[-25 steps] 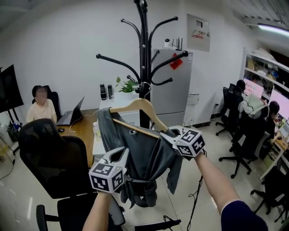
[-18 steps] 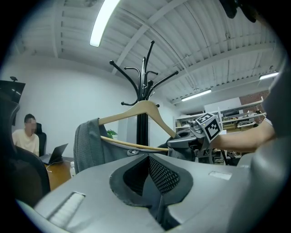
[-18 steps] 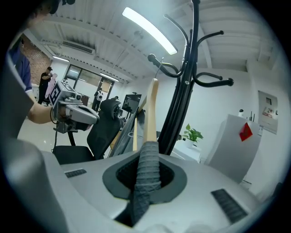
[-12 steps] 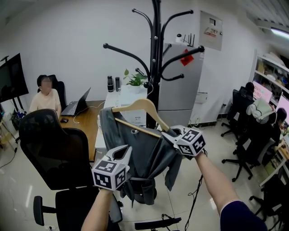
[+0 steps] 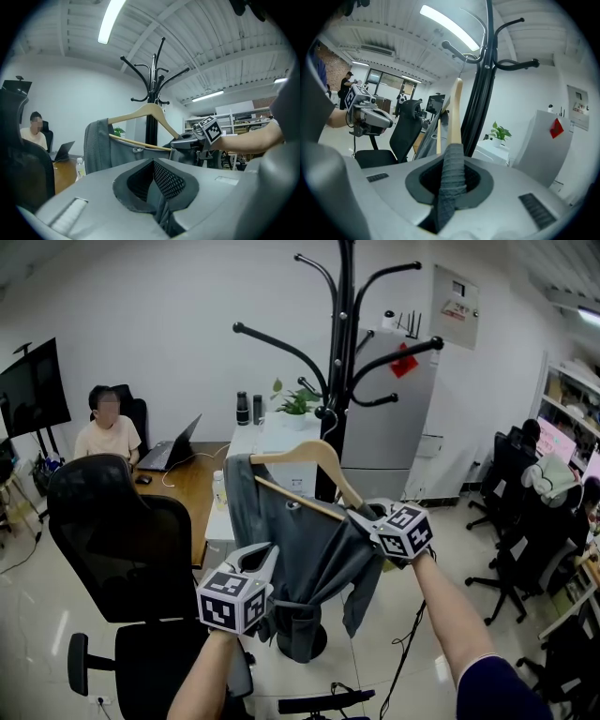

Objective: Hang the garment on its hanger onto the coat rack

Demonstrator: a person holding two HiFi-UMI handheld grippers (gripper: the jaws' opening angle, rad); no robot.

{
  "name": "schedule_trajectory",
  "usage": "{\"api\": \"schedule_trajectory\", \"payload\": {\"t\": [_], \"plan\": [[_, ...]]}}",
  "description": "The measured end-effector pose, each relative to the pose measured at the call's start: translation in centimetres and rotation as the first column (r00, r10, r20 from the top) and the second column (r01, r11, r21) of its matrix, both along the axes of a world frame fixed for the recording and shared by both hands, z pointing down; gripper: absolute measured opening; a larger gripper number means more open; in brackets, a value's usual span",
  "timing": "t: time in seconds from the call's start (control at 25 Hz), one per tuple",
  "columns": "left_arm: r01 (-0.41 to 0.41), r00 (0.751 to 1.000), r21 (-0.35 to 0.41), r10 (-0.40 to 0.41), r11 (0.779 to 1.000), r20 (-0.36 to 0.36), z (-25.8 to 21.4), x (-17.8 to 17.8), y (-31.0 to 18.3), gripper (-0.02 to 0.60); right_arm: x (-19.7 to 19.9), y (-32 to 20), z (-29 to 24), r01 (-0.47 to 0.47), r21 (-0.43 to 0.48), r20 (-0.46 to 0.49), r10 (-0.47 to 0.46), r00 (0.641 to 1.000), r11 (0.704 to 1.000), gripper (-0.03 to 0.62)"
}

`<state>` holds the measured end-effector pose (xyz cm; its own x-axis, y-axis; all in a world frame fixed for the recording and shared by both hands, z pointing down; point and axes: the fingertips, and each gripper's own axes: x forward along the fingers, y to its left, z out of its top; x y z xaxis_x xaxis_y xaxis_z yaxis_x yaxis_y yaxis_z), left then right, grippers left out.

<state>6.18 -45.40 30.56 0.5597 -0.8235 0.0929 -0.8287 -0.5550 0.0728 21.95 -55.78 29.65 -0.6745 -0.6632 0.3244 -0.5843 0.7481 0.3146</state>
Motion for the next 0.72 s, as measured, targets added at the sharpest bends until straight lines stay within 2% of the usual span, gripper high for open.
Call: {"api": "schedule_trajectory", "payload": {"t": [0.12, 0.32, 0.48, 0.56, 0.64, 0.72], "plan": [[0.004, 1.000, -0.009, -0.004, 1.000, 0.000, 0.3, -0.3, 0.4, -0.014, 0.8, -0.5, 0.0, -0.041, 0.029, -0.003, 0.041, 0.999, 0.999, 0.053], [0.009, 1.000, -0.024, -0.009, 1.000, -0.014, 1.0, -0.7, 1.3, -0.014, 2.6, -0.7, -0.6, -0.131, 0.085, 0.031, 0.128, 0.991, 0.988, 0.133], [-0.001, 1.000, -0.056, 0.000, 0.998, -0.011, 2.6, -0.8, 2.4, -0.014, 4.4, 0.2, -2.1, -0.227, 0.181, 0.042, 0.223, 0.974, 0.957, 0.223], [-0.002, 1.000, -0.072, 0.002, 0.997, -0.011, 3.3, -0.9, 2.9, -0.014, 5.5, 1.5, -3.4, -0.265, 0.225, 0.077, 0.254, 0.964, 0.938, 0.279], [-0.002, 1.000, -0.086, 0.001, 0.996, -0.014, 4.0, -1.1, 3.4, -0.014, 6.0, 4.0, -5.0, -0.280, 0.249, 0.146, 0.250, 0.957, 0.927, 0.279], [-0.004, 1.000, -0.094, 0.002, 0.996, -0.021, 4.4, -1.2, 3.7, -0.014, 5.6, 7.2, -6.6, -0.267, 0.257, 0.226, 0.211, 0.951, 0.929, 0.279]]}}
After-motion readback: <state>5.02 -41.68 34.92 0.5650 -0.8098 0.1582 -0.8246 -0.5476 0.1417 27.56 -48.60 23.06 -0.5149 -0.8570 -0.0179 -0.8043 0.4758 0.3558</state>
